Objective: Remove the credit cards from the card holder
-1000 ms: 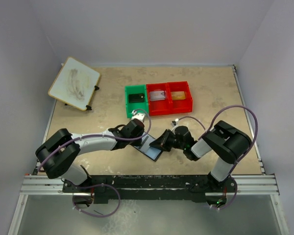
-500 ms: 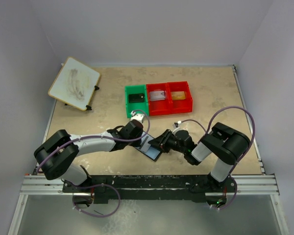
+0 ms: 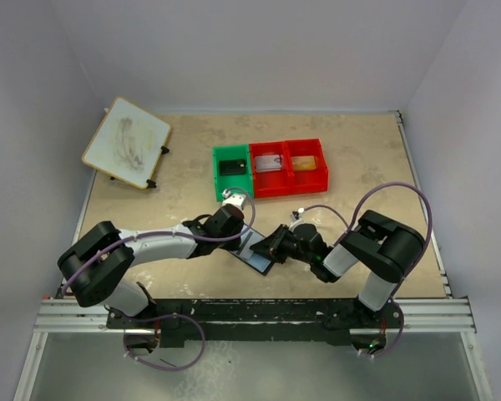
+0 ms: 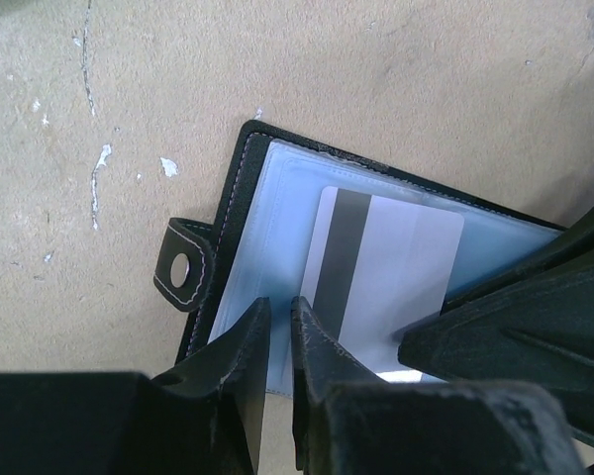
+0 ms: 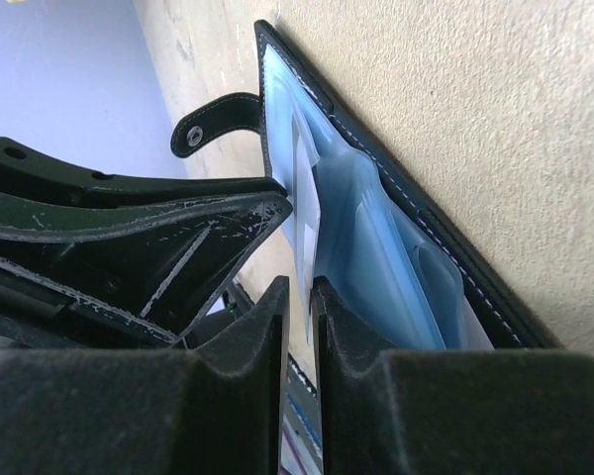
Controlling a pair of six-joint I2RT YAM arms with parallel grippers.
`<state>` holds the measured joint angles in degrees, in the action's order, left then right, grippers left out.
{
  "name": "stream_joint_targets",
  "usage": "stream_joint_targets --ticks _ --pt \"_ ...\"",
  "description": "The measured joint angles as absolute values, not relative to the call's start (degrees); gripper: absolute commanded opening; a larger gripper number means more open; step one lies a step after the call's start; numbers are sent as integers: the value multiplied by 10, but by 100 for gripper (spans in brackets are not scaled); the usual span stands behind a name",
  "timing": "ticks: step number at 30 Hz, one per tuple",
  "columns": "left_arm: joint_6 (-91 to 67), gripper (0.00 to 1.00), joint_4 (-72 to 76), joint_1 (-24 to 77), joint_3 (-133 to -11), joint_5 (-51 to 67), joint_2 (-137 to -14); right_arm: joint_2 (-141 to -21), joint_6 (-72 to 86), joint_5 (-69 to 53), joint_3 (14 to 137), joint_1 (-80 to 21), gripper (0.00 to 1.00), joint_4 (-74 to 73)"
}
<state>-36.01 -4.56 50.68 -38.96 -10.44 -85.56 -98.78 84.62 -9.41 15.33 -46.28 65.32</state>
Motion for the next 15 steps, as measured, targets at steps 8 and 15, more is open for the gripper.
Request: stream_joint_targets --ticks 8,15 --pt "-364 11 -55 507 -385 -96 -846 -994 854 -87 145 -463 18 664" --pt "-364 10 -56 507 -385 -93 -846 -1026 860 -88 145 -463 17 694"
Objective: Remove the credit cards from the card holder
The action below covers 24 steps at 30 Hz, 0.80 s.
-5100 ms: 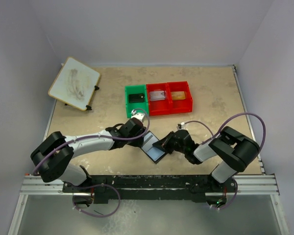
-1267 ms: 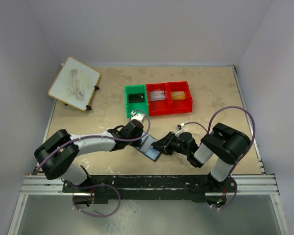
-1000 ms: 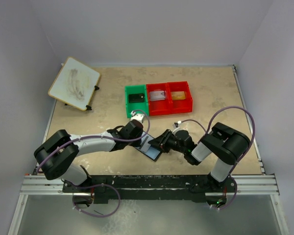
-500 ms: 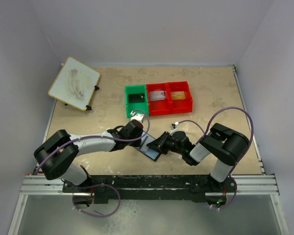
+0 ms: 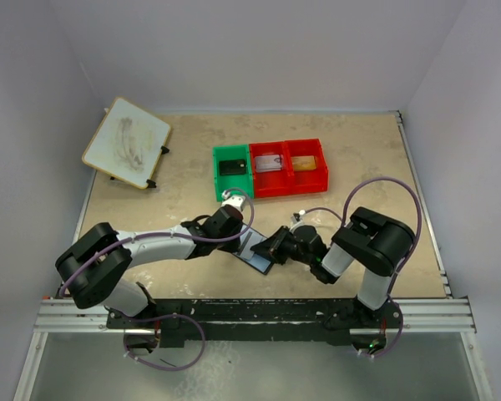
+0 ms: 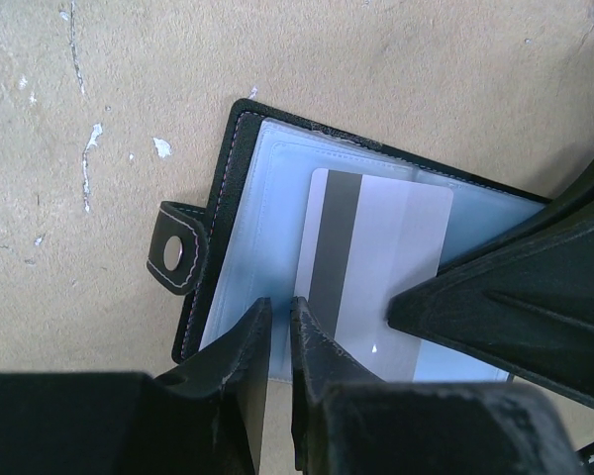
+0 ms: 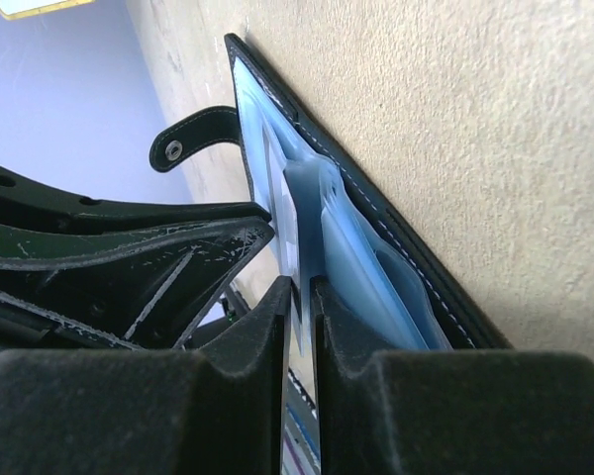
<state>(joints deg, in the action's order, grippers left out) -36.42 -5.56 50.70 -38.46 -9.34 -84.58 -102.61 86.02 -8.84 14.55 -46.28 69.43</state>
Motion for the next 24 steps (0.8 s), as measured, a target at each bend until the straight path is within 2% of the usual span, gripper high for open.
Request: stream_joint_targets --ticks 3,8,14,24 --pt "-364 10 -56 507 -385 -93 -846 -1030 862 -87 148 -463 17 697" --pt "-365 10 -57 507 -384 -93 -844 -1030 860 -86 161 -462 13 682" --pt "-365 10 -57 507 -383 -93 -844 -1030 856 -88 166 -462 0 677" --pt "-369 10 -59 507 -383 -91 -843 -1031 860 -88 140 -461 0 715"
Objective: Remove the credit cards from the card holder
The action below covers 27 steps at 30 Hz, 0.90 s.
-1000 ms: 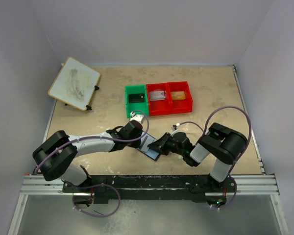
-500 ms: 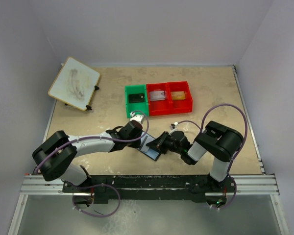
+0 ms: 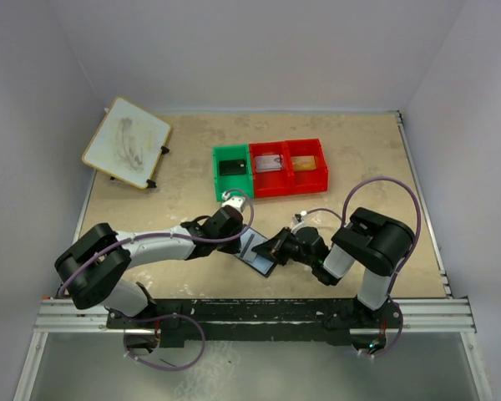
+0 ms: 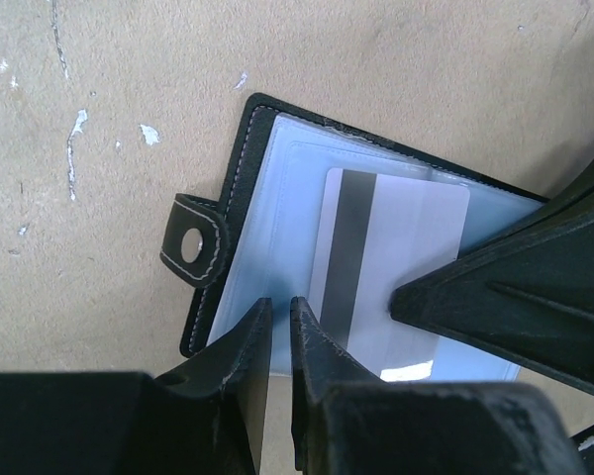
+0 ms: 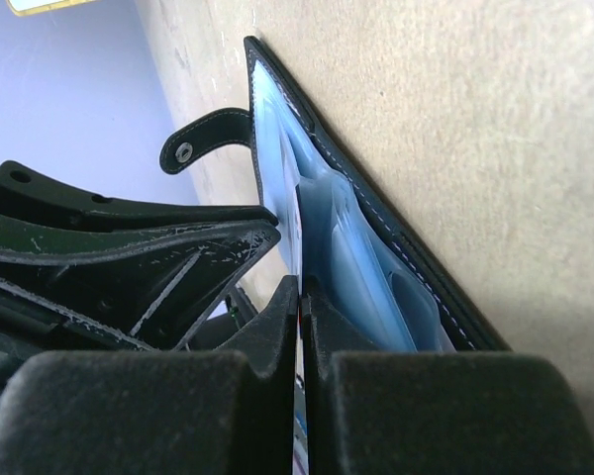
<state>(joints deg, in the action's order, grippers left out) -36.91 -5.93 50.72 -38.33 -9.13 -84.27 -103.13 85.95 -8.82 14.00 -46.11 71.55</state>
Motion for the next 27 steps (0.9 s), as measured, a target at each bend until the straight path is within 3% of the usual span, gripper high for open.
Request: stream_joint_targets --ticks 20,27 --pt "-371 11 -60 508 -381 -88 -841 -1031 885 -89 97 -461 0 758" --pt "-379 30 -62 508 -381 -77 -833 -1030 885 -90 99 -461 0 757"
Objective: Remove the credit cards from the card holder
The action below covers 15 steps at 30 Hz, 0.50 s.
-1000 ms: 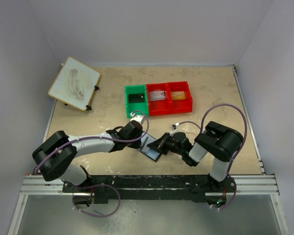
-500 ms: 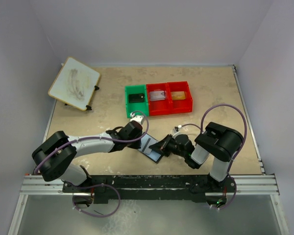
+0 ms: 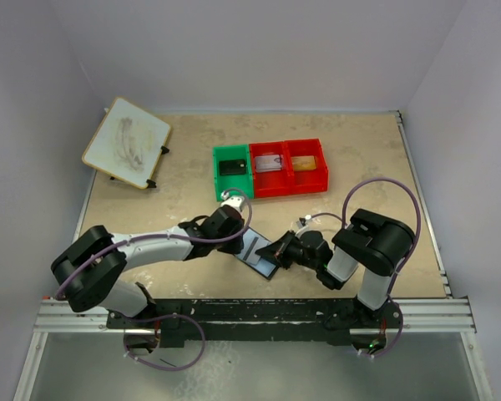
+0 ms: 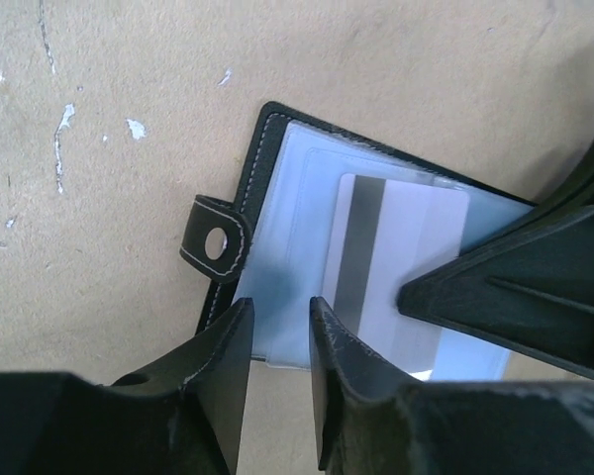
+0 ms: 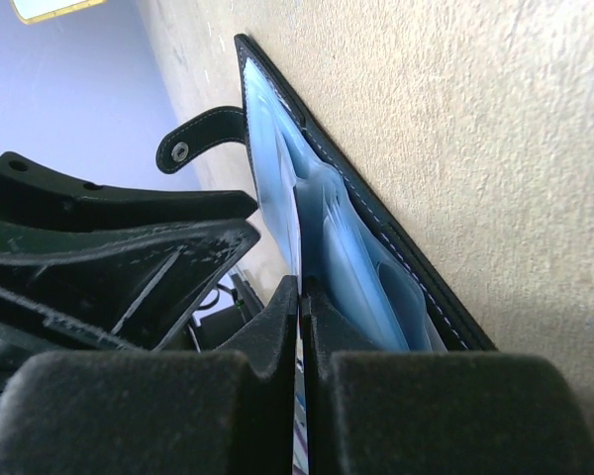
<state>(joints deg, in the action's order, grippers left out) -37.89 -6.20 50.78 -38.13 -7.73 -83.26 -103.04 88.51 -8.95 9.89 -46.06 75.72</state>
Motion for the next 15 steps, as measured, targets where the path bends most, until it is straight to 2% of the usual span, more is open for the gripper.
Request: stream_joint_targets --ticks 6,15 --pt "-390 30 -56 514 -398 -46 -811 -1031 885 -90 100 -461 0 756" --pt "-430 26 -32 534 -428 -34 -881 -1037 885 -92 100 -459 1 763"
